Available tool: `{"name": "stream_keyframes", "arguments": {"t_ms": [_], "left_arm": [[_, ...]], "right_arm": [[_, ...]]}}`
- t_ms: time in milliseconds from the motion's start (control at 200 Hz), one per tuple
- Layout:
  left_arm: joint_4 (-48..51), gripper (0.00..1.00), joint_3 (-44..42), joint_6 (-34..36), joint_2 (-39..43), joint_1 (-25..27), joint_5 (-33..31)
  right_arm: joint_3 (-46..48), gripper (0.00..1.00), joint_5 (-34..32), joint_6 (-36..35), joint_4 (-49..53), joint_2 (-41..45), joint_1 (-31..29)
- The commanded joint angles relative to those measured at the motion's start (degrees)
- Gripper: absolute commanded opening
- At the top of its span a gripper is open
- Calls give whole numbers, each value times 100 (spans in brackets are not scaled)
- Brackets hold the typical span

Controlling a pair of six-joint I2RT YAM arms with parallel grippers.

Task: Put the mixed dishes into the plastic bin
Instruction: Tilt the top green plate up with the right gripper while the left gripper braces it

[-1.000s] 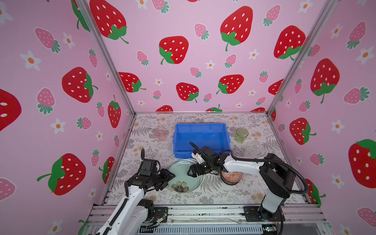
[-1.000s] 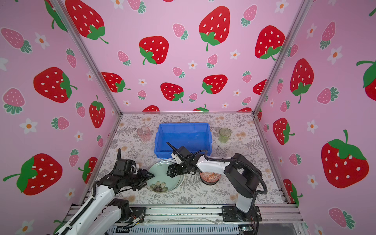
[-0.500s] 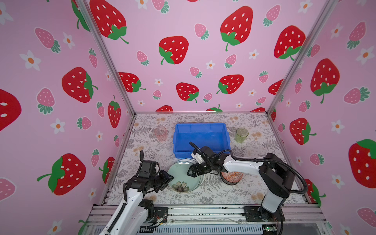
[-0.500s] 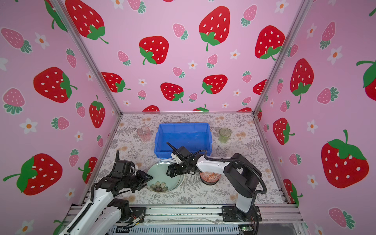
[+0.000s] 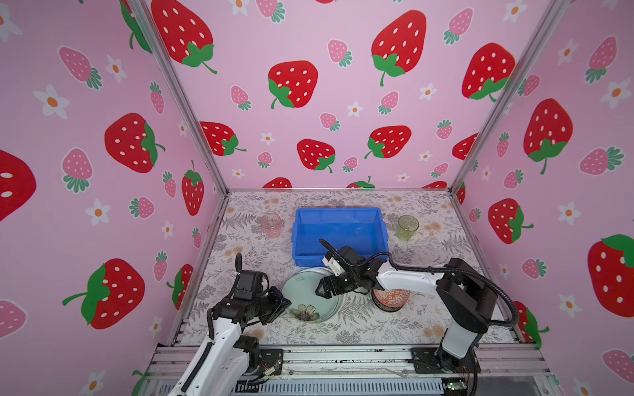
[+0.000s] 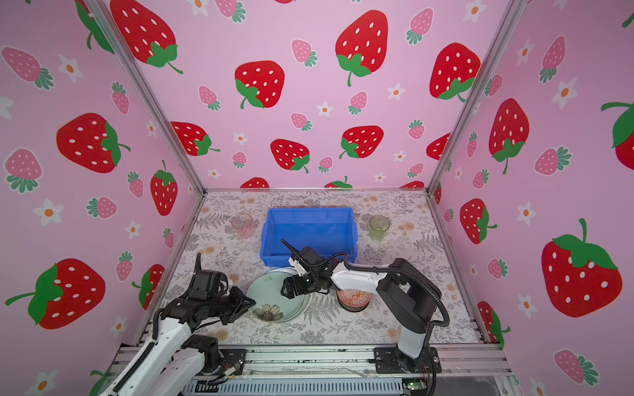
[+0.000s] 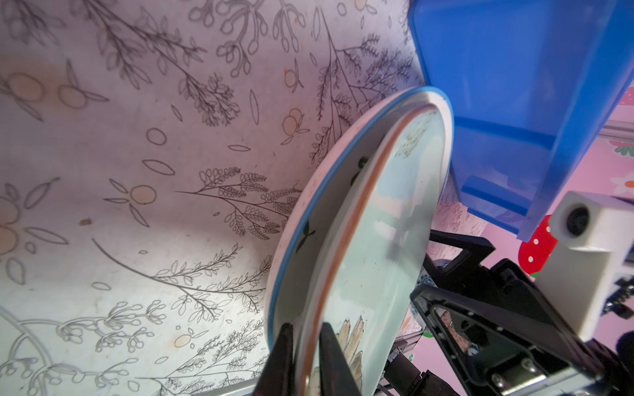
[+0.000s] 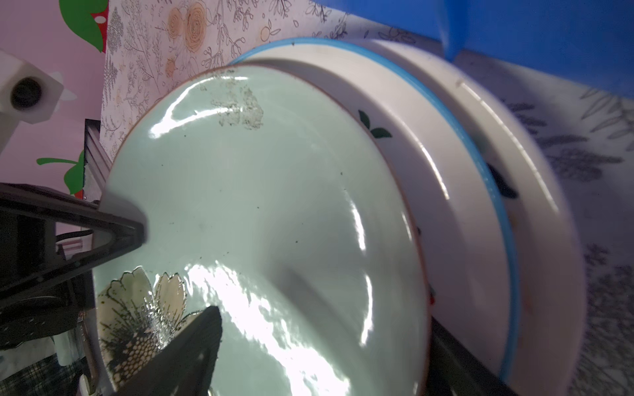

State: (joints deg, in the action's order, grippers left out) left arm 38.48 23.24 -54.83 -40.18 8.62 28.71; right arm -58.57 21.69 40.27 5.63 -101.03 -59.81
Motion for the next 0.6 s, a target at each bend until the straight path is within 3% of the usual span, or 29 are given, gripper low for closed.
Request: {"name": "stream_keyframes", "arguments": {"t_ms": [0,210,270,595], "left_arm": [[-479,14,334,-167,128,16,482],[-682,7,329,-298,282,10,623],[-693,0,347,-301,331,17,627],[-682,0,429,-165,531,-10,679]], "right_arm": [[-208,87,538,-28,-370,-28,-120],[-233,87,538,-42,-335,-8,-119],[-238,87,536,-48,-321,-5,-119],[-369,87,469,-125,-147,30,-112]]}}
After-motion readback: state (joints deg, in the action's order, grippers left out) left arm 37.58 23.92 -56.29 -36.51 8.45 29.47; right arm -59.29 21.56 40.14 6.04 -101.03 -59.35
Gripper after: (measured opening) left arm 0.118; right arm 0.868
